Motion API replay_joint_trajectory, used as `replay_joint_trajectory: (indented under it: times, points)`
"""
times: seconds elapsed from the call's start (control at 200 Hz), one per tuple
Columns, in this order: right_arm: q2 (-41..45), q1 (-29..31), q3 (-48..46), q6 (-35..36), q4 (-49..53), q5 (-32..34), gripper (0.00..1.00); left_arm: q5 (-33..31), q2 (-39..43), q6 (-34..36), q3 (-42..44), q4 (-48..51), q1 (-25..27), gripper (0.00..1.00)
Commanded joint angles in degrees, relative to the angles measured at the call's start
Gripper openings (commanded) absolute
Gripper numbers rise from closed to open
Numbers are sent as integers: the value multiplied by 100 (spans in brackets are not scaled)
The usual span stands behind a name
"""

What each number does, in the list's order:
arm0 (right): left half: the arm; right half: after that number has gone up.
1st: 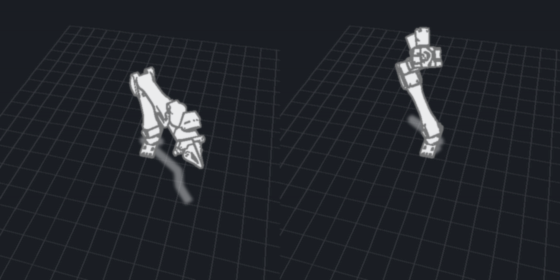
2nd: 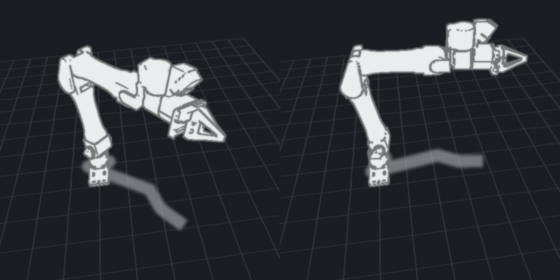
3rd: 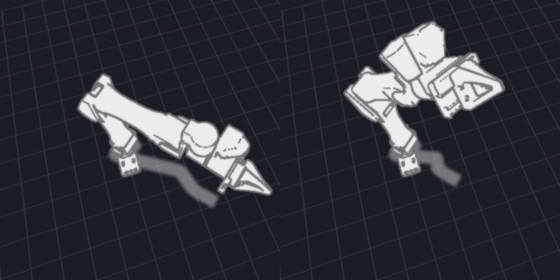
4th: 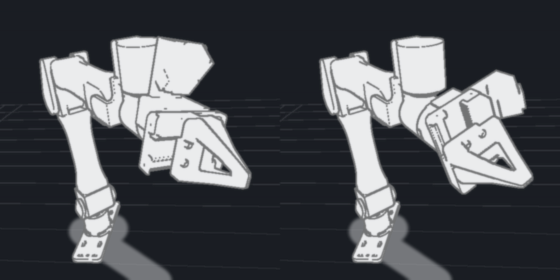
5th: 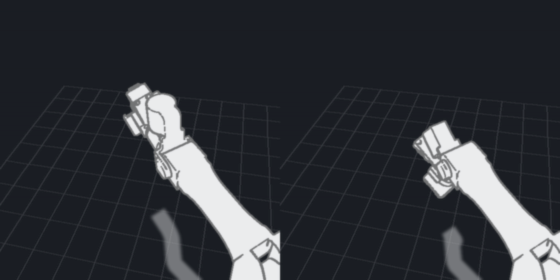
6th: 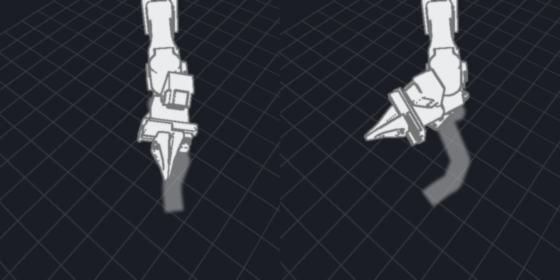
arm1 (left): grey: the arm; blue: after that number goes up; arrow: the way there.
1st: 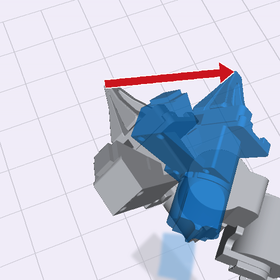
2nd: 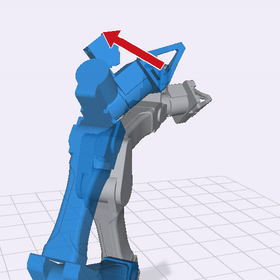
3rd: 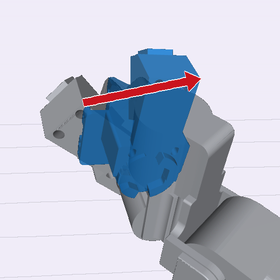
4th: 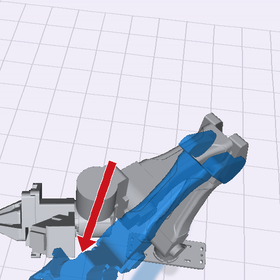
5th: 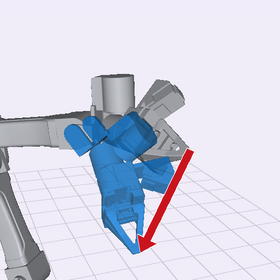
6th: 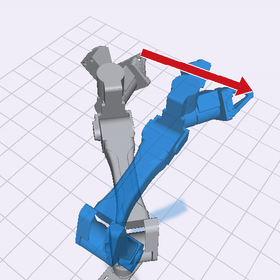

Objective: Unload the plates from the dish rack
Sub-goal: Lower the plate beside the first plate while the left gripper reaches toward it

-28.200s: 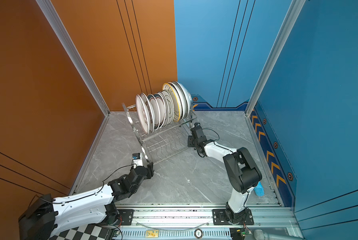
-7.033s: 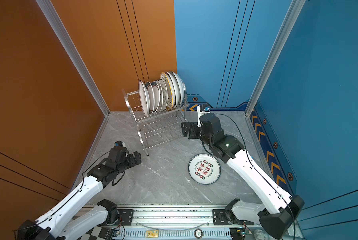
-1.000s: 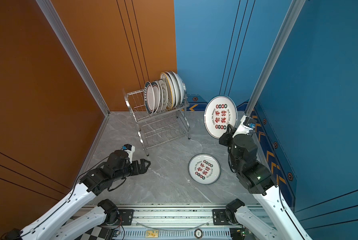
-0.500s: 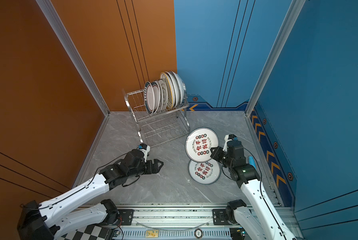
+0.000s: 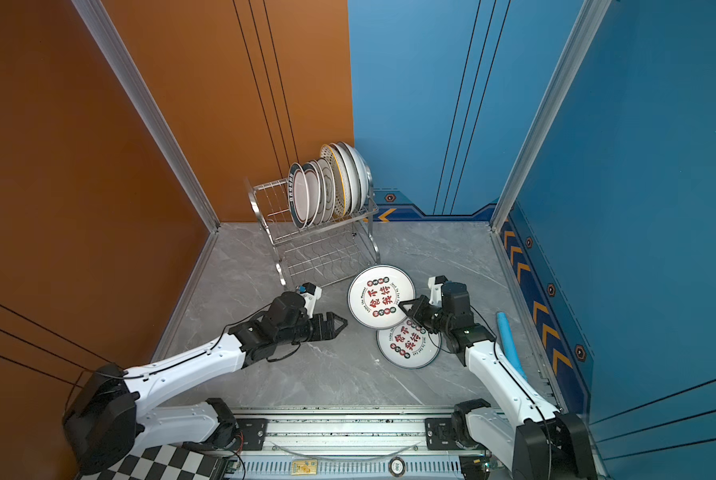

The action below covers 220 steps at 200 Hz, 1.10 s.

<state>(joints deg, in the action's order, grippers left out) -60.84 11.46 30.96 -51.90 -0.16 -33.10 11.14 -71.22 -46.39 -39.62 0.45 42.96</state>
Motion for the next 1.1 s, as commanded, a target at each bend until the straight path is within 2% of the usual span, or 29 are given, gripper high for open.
replay_joint_trajectory:
  times: [0.0,0.025,0.22,0.305,0.756,0.996,1.096]
  points:
    - [-109,28,-49,-223,-938,-417,0,236,-133,-45,-249,-352,-54,87]
    - [-136,32,-82,-255,-1027,-435,0,235,-165,-45,-246,-400,-67,83]
    - [-286,127,-202,-426,-1436,-552,0,361,-515,-209,-204,-997,-337,77]
    - [-322,172,-237,-433,-1517,-599,0,530,-725,-252,-329,-1175,-413,71]
    - [-523,244,-407,-611,-2101,-689,0,693,-1286,-327,-738,-1204,-276,31]
    - [-770,248,-371,-707,-2413,-881,0,801,-1533,-379,-894,-1200,-201,17]
    - [-815,242,-389,-723,-2505,-880,3,824,-1612,-381,-953,-1200,-140,11]
